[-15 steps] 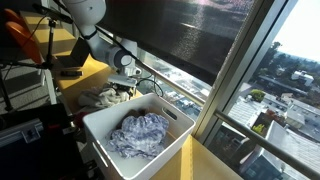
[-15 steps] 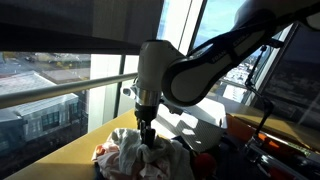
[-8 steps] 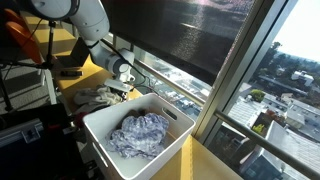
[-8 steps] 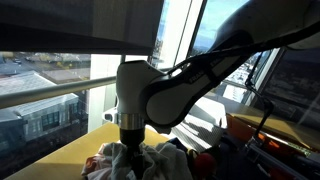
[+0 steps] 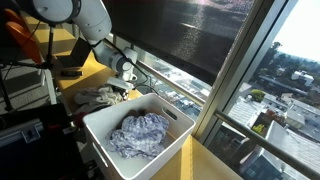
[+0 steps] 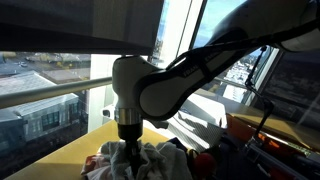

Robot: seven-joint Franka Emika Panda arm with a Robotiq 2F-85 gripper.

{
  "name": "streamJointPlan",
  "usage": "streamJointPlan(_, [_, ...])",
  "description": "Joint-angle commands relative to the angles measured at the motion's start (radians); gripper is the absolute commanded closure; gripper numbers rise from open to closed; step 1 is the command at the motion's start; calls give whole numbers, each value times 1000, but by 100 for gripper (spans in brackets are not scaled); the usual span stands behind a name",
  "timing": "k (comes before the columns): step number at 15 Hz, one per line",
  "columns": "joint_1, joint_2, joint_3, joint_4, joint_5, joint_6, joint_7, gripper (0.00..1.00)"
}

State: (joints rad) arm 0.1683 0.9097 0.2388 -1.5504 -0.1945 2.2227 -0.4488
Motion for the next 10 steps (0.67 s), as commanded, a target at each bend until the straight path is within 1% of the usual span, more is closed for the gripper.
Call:
streamJointPlan(1, [-11,5,7,-9,21,3,-22,94])
streamJointPlan(2, [-12,-8,8,-18,21,5,-21,98])
streamJointPlan(3, [-10,-27,8,-36,17,9,-16,95])
streamJointPlan(4, [-7,-43,7,-51,13,13,-11,95])
streamJointPlan(6, [-2,-93,3,-92,5,17,0,98])
streamJointPlan(8, [-2,-156,2,-139,1,14,8,96])
streamJointPlan(9, [-3,-190,1,-161,0,12,11,100])
streamJointPlan(10, [-3,-235,-3,-188,-3,9,17,100])
